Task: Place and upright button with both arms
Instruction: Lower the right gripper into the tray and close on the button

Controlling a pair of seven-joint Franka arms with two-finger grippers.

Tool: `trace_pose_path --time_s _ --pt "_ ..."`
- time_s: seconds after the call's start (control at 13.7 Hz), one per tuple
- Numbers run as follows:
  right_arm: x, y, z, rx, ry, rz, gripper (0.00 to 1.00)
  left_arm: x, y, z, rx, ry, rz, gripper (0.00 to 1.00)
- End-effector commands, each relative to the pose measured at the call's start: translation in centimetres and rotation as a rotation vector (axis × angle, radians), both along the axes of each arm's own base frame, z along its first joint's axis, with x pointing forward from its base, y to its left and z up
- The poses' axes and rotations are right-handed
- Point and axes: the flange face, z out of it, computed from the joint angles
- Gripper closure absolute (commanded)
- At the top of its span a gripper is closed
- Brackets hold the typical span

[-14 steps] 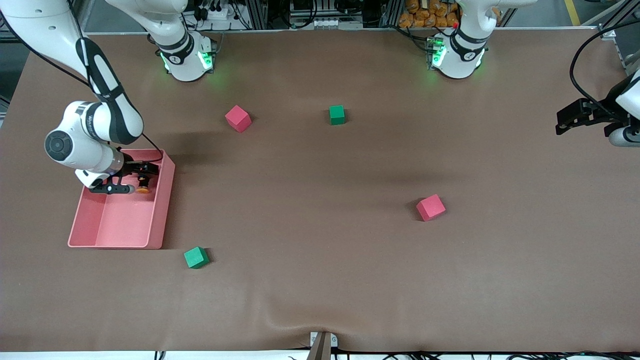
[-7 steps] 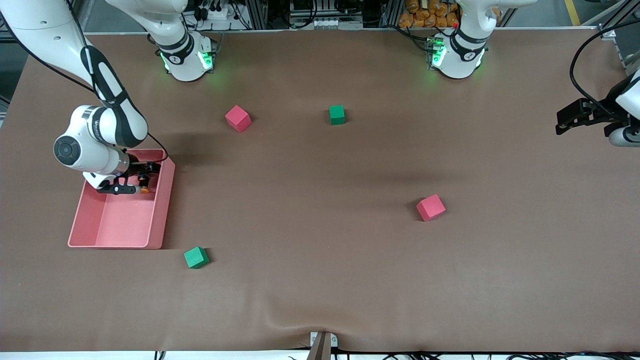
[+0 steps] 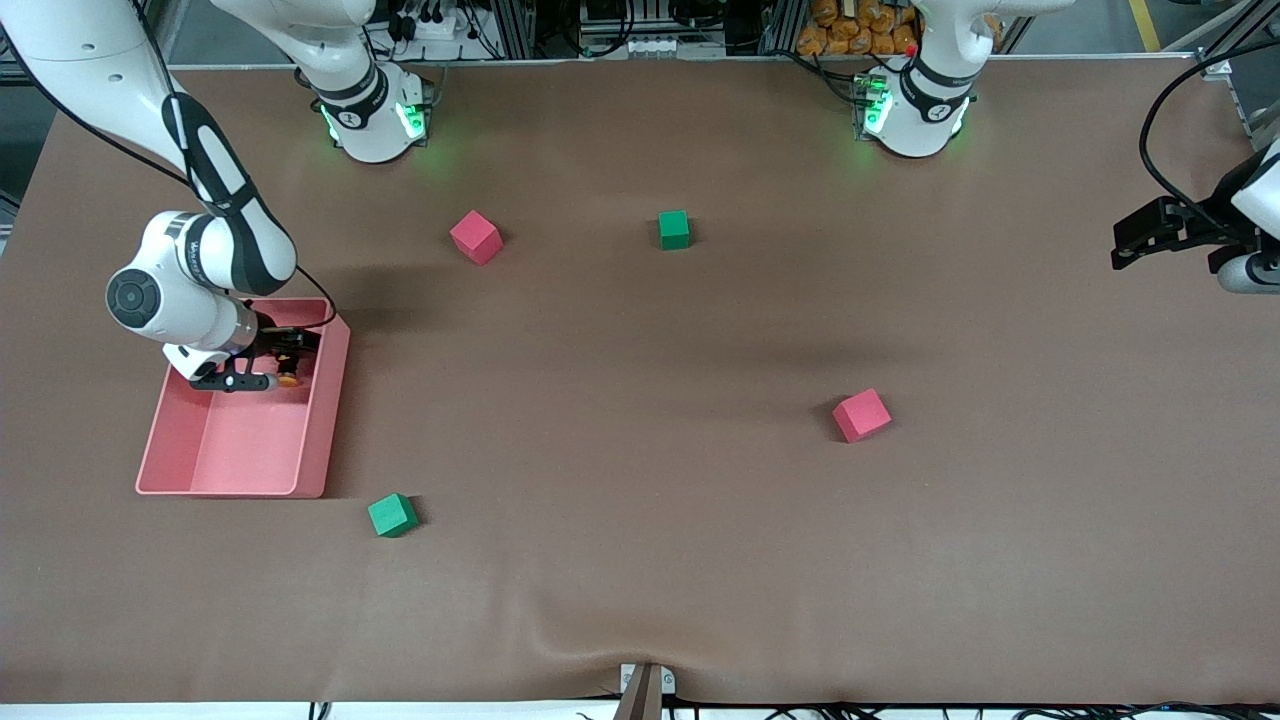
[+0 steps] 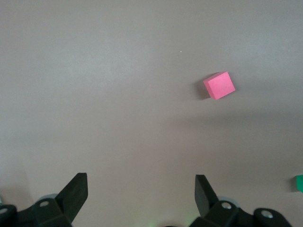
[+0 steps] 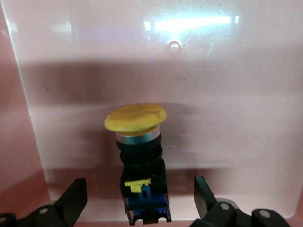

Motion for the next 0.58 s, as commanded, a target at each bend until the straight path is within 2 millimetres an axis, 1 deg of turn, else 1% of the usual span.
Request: trace_pose_path --time_s 0.0,0.22,0.29,0.37,0.44,0.51 --pt "-0.26 0.03 -0.29 -0.006 -0.007 0.007 0.00 -0.20 0.17 0.30 -0.011 0.007 0.009 0.00" --pt "-0.24 0.03 -0.39 -0.006 -0.005 0.008 0.00 -0.20 0.17 0.22 -0.011 0.008 0.009 0.00" --pt "-0.28 0.11 -0.54 -0.006 -0.002 0.010 0.11 -0.20 0.17 0.22 -0.011 0.008 0.009 0.00" --pt "-0.30 0.12 -0.56 -0.006 -0.001 0.010 0.48 -0.20 0.17 0.22 -0.011 0.008 0.009 0.00" --pt "-0.28 0.19 -0.56 -0.005 -0.001 0.008 0.72 -0.20 0.17 0.22 -0.011 0.008 0.009 0.00" --pt "-0.30 0.12 -0.56 -0.005 -0.001 0.008 0.79 -0.20 0.17 0.22 -0.011 0.008 0.009 0.00"
